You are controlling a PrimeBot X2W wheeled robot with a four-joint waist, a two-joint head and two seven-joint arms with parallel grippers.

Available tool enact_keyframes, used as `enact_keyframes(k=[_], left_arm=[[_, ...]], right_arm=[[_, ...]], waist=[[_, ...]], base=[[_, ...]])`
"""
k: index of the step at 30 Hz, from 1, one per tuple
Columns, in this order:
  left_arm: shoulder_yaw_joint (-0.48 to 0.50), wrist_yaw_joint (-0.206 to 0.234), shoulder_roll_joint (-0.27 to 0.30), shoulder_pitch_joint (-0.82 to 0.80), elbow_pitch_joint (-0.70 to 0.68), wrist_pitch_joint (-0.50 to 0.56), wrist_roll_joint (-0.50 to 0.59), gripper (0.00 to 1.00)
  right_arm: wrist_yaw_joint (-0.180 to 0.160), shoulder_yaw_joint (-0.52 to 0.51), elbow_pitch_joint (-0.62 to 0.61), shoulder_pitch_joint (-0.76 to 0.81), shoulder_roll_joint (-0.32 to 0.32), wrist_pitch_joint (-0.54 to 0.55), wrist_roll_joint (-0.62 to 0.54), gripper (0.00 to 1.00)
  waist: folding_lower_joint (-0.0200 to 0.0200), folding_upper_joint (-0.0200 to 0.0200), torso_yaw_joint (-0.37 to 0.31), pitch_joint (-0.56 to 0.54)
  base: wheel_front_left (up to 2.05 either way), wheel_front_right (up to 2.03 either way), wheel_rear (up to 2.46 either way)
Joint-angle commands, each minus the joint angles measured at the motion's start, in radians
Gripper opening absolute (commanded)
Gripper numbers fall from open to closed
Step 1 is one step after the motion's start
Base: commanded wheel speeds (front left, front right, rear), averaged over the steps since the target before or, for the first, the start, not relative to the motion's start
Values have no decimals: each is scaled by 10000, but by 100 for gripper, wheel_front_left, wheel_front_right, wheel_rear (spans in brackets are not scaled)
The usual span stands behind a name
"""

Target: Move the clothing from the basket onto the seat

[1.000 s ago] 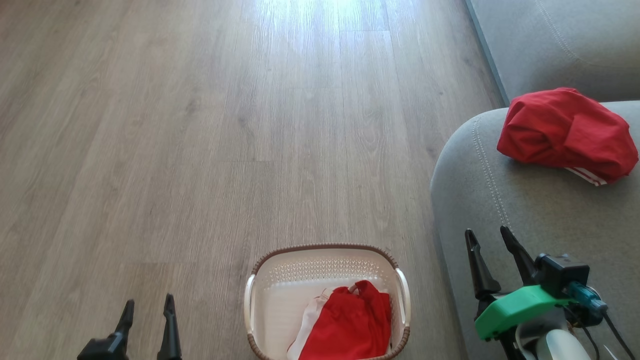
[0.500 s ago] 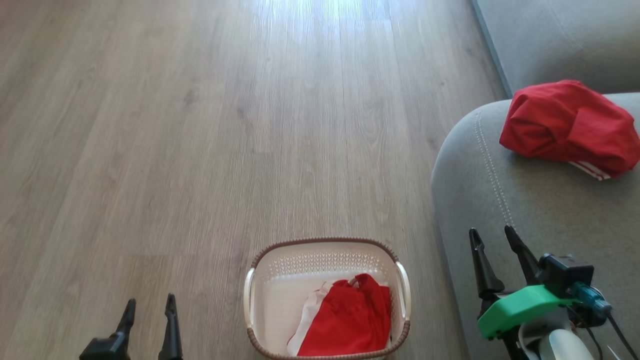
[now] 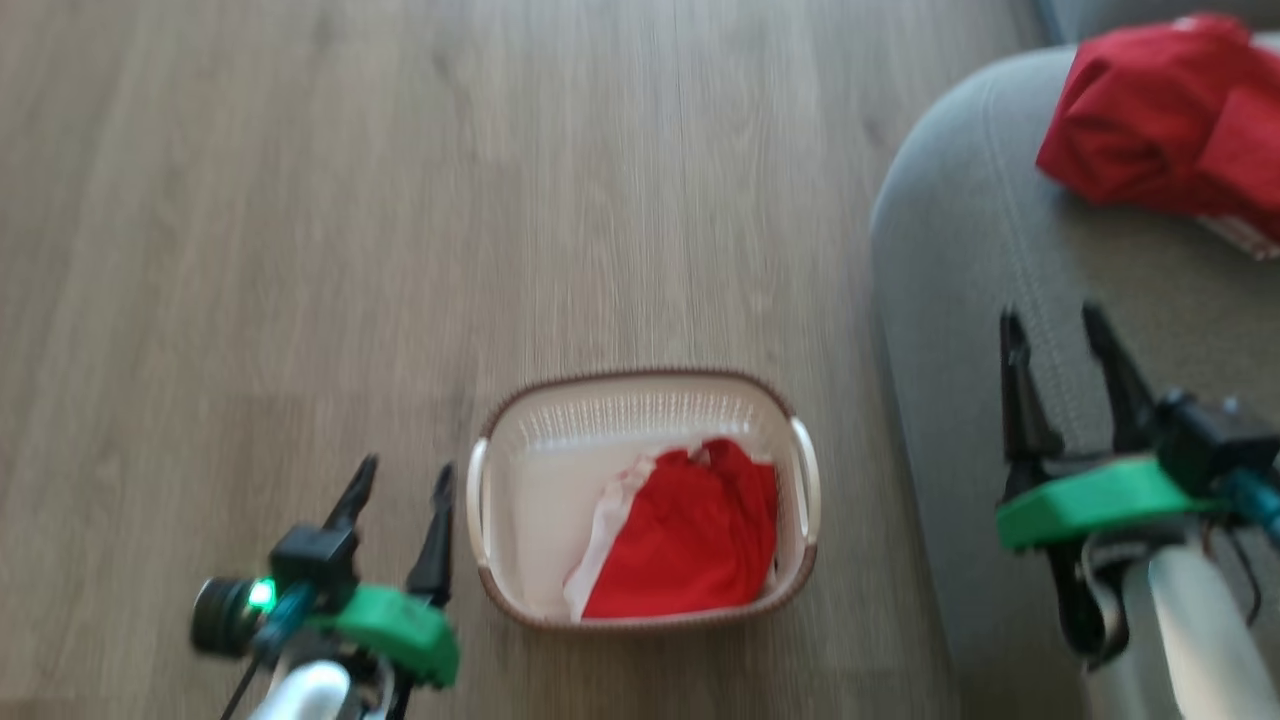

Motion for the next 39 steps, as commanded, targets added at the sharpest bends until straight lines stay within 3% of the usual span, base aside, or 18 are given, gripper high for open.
enact_keyframes(k=[1, 16, 21, 26, 39], left_arm=[[264, -74, 111, -481, -63, 33, 95, 100], [-1454, -1931, -1651, -4192, 4517, 166, 1047, 100], [-1905, -2339, -2149, -5122, 6002, 170, 1266, 100], [-2069, -2526, -2426, -5872, 7211, 239, 1148, 100], [-2083, -2276, -2515, -7326, 9048, 946, 756, 100]], right_arm=[[-4, 252, -430, -452, 12, -155, -94, 100], [-4, -9, -1892, -1938, 13, -299, -354, 100], [-4, 3, -2539, -2183, 13, -302, -421, 100], [-4, 177, -3161, -2286, 13, -303, -578, 100], [-4, 857, -4826, -2596, 13, -303, -642, 100]], waist=[[0, 0, -319, 992], [0, 0, -1436, 4272], [0, 0, -1628, 5118], [0, 0, -1722, 5785], [0, 0, -2127, 7176]], base=[[0, 0, 0], [0, 0, 0], [0, 0, 0], [0, 0, 0], [0, 0, 0]])
